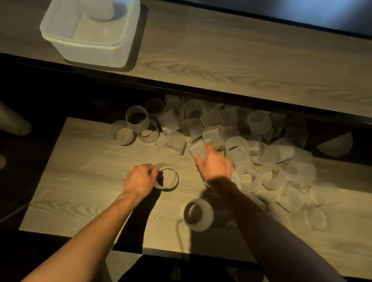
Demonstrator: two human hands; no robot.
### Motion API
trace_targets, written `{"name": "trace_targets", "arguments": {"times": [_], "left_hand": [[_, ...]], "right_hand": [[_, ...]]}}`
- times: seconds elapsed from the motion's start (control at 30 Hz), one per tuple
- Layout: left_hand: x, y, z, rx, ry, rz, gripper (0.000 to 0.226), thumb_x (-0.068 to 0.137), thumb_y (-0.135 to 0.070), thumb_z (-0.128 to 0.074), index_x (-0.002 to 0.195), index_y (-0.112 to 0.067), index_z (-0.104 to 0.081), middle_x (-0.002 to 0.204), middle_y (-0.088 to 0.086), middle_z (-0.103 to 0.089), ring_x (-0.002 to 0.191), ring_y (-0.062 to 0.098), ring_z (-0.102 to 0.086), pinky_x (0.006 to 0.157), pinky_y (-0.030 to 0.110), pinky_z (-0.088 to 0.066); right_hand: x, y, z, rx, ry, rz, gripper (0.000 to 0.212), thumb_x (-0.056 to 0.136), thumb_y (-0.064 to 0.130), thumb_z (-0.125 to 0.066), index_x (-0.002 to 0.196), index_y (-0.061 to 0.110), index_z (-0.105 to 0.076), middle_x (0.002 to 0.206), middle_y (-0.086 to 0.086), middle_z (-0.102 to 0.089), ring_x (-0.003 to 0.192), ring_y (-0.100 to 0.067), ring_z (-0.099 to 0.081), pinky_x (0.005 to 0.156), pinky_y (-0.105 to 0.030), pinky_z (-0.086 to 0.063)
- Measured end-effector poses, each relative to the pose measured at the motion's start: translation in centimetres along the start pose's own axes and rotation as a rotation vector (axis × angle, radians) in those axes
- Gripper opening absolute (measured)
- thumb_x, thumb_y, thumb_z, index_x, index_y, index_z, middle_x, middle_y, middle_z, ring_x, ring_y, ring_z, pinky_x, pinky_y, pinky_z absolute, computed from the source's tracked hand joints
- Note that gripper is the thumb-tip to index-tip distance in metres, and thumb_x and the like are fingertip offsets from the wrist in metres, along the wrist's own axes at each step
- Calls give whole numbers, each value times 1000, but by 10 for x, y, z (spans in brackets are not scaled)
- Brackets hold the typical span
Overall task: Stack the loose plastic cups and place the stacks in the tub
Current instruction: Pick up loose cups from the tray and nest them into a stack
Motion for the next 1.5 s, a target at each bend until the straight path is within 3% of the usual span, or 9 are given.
{"name": "trace_targets", "arguments": {"times": [0.1,0.23,0.43,0.57,0.77,1.0,1.2,1.33,1.5], "left_hand": [[2,5,-3,41,46,75,36,102,-39,-49,87,-13,-69,84,9,-70,84,28,-67,79,38,-55],[3,9,-3,150,110,138,42,102,-46,-45,83,-15,-65,88,10,-70,84,28,-66,76,36,-54],[3,20,0,244,165,183,51,100,-58,-41,102,-15,-69,93,6,-71,88,25,-66,79,35,-54],[2,11,8,229,124,135,41,98,-51,-49,116,-17,-63,105,6,-68,94,23,-64,80,35,-52],[11,-21,22,58,-49,11,43,95,-43,-56,129,-17,-56,123,4,-60,105,23,-63,89,39,-53],[43,-41,11,-136,-71,64,37,95,-54,-56,106,-19,-63,94,-1,-67,84,15,-65,80,40,-57],[56,-58,3,-340,-95,129,11,98,-31,-58,90,-23,-60,85,2,-66,83,21,-66,79,43,-58],[47,-69,12,-15,-152,-122,12,97,-29,-56,95,-18,-59,82,1,-63,75,18,-62,81,40,-54],[48,-75,9,471,-38,-291,19,93,-30,-65,109,-21,-60,97,3,-66,92,21,-61,97,38,-39]], "right_hand": [[5,2,-6,-82,60,-44,49,100,51,-51,134,16,-43,102,-8,-67,95,-25,-65,80,-37,-49],[12,4,-7,60,98,-90,48,92,43,-69,128,21,-47,103,-4,-65,98,-24,-64,87,-38,-54],[5,15,-3,80,169,87,11,92,34,-67,92,24,-63,92,4,-65,91,-16,-60,92,-36,-49],[-5,23,-7,-249,89,425,16,98,34,-53,104,25,-64,102,5,-64,96,-15,-55,98,-35,-37],[-7,19,-24,-492,297,517,21,102,29,-44,111,22,-62,113,0,-62,110,-19,-54,110,-40,-27],[4,18,-18,-228,539,357,27,93,23,-61,119,22,-63,117,-3,-62,114,-23,-54,99,-33,-36],[9,-10,12,-91,243,209,26,91,33,-61,115,27,-58,115,2,-56,106,-17,-50,92,-32,-40],[10,-22,12,-383,370,204,60,88,48,-68,136,21,-45,136,-8,-51,125,-27,-47,109,-43,-35],[7,-26,-2,-488,459,166,77,88,33,-70,149,13,-28,147,-16,-45,135,-33,-42,116,-47,-29]]}}
Point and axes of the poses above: each hand's wrist, its own x-axis towards the middle knuckle, its own z-axis out of the back of the hand, y = z × x, the point moved 3 cm from there along x, towards the middle knuckle
